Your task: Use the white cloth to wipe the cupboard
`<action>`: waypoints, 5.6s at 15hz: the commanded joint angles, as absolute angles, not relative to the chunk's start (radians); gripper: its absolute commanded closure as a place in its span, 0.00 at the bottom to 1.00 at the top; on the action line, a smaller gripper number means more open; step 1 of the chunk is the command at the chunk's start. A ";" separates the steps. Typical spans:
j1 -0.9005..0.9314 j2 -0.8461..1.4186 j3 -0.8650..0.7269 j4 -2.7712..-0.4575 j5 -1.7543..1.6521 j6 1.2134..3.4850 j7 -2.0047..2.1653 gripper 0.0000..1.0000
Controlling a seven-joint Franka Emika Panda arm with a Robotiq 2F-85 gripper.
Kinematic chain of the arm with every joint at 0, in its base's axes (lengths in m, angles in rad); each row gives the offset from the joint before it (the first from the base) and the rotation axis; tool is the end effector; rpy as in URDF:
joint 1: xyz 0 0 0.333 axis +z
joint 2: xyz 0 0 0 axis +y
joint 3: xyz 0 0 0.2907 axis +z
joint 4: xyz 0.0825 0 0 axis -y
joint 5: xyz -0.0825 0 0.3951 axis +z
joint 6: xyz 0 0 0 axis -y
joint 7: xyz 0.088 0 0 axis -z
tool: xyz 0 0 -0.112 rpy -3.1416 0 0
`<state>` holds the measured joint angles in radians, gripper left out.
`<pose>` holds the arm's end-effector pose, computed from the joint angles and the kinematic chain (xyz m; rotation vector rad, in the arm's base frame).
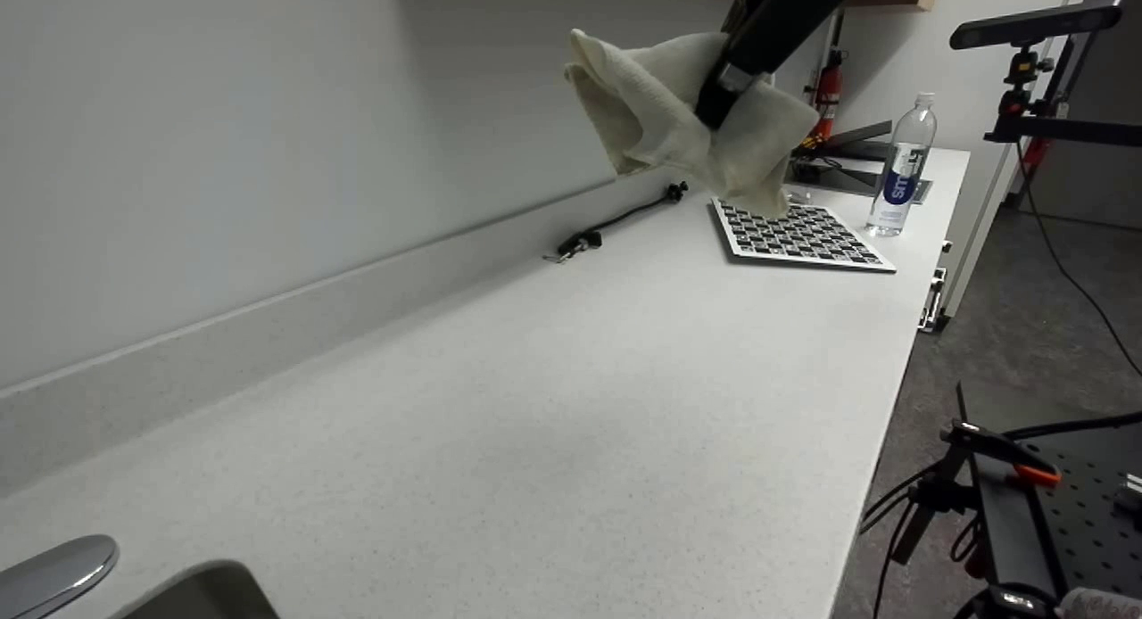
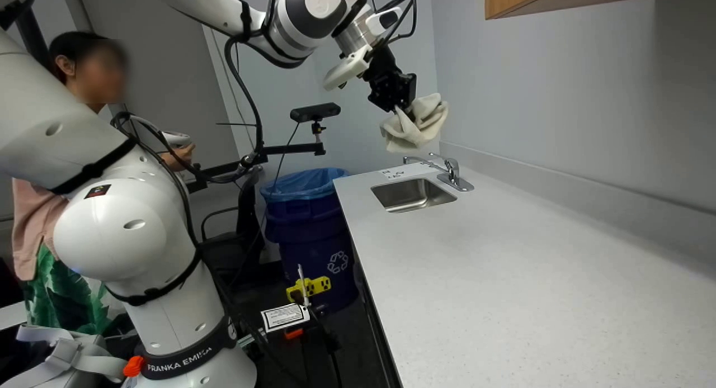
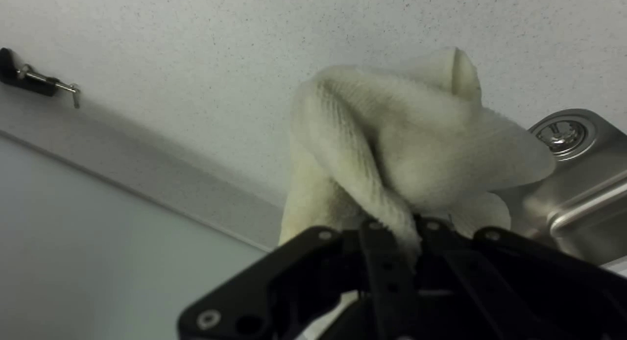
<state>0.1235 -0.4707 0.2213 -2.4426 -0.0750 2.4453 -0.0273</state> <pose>0.4398 0.1623 0.4863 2.9012 0.6162 0.7248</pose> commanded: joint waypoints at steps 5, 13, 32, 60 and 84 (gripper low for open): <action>0.105 -0.493 0.169 -2.407 -0.100 2.436 -0.021 0.98; 0.038 -0.554 0.102 -2.301 -0.118 2.452 -0.002 0.98; -0.164 -0.513 0.102 -2.237 -0.174 2.984 0.123 0.98; -0.111 -0.448 0.066 -2.087 -0.073 3.198 0.098 0.98; -0.630 -0.447 0.381 -2.528 -0.015 3.432 0.106 0.98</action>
<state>-0.5083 -0.5435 0.2644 -2.5864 -0.0473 3.4311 0.1097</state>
